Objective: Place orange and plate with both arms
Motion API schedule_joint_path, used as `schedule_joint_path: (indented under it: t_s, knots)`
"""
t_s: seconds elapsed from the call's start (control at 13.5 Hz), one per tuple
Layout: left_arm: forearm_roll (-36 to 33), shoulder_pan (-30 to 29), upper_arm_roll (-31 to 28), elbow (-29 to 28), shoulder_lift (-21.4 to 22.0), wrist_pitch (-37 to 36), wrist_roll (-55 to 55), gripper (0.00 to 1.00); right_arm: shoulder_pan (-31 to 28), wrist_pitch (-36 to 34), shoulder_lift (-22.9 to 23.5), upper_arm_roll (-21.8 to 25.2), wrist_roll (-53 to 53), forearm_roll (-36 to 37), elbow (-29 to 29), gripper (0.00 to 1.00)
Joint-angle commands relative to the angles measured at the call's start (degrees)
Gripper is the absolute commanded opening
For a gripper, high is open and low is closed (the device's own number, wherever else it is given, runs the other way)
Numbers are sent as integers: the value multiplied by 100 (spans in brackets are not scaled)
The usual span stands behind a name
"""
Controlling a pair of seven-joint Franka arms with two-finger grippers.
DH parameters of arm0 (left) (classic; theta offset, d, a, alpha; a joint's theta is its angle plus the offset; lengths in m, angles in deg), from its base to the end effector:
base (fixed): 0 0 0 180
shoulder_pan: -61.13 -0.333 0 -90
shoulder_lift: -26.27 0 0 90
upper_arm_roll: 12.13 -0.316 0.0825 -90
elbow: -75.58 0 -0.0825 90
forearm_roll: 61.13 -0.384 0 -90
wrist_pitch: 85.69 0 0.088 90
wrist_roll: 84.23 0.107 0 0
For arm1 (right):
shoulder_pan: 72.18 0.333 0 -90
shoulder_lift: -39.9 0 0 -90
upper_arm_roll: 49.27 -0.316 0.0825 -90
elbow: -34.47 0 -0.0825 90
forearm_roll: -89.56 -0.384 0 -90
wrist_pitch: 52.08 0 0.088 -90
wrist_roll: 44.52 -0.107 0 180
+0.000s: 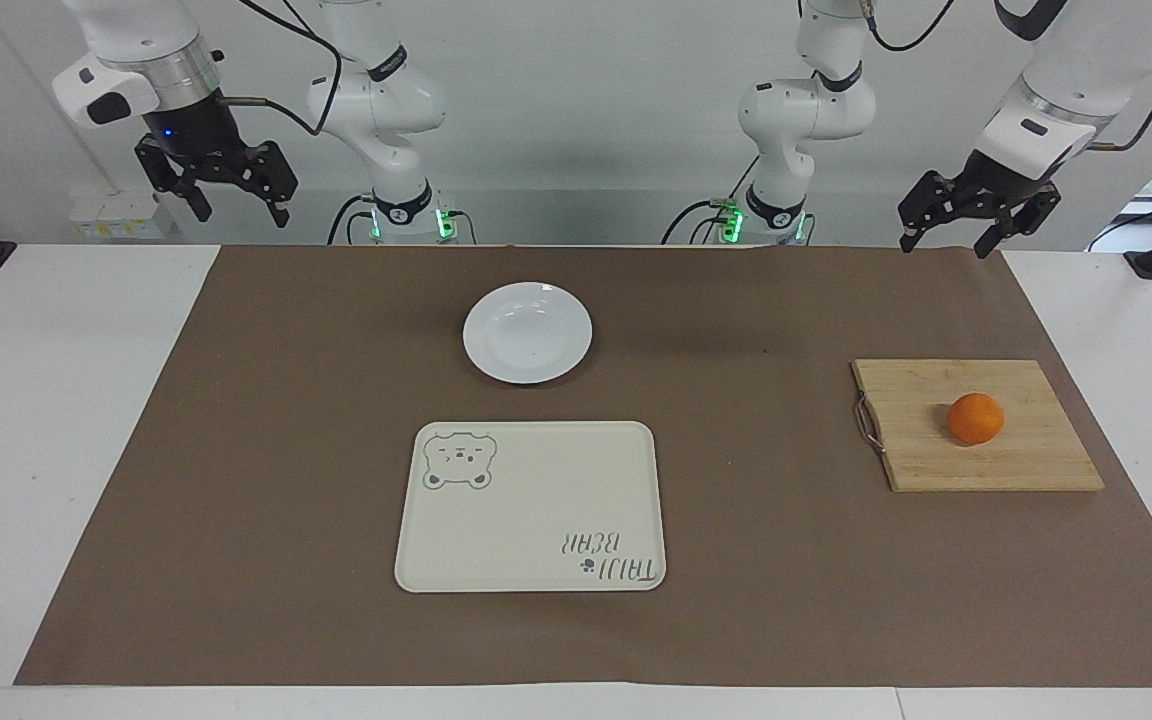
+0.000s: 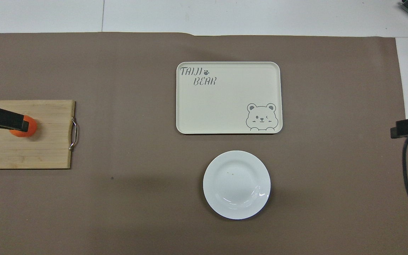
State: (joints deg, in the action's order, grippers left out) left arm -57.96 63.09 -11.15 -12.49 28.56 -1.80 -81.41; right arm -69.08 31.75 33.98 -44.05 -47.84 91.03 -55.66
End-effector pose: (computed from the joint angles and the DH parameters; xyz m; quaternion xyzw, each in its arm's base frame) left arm 0.5301 -0.0338 0.6529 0.9981 -0.0527 -0.0165 0.0272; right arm 0.5100 -0.0248 0.6688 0.9988 -0.0485 -0.0034 0.0081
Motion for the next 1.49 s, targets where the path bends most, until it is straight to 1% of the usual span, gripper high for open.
schedule_joint_path:
  t_s: [0.0, 0.37, 1.41]
  knots:
    - [-123, 6, -11, -69, 96, -171, -19, 100, -37, -68, 12, 5, -55, -42, 31, 100]
    - [-123, -90, -37, -105, 114, -180, -45, 100, -37, -59, 3, 5, -10, -42, 31, 100]
    - [-123, -64, -37, -79, 106, -110, -63, 100, -37, -51, 12, 5, -28, -42, 31, 100]
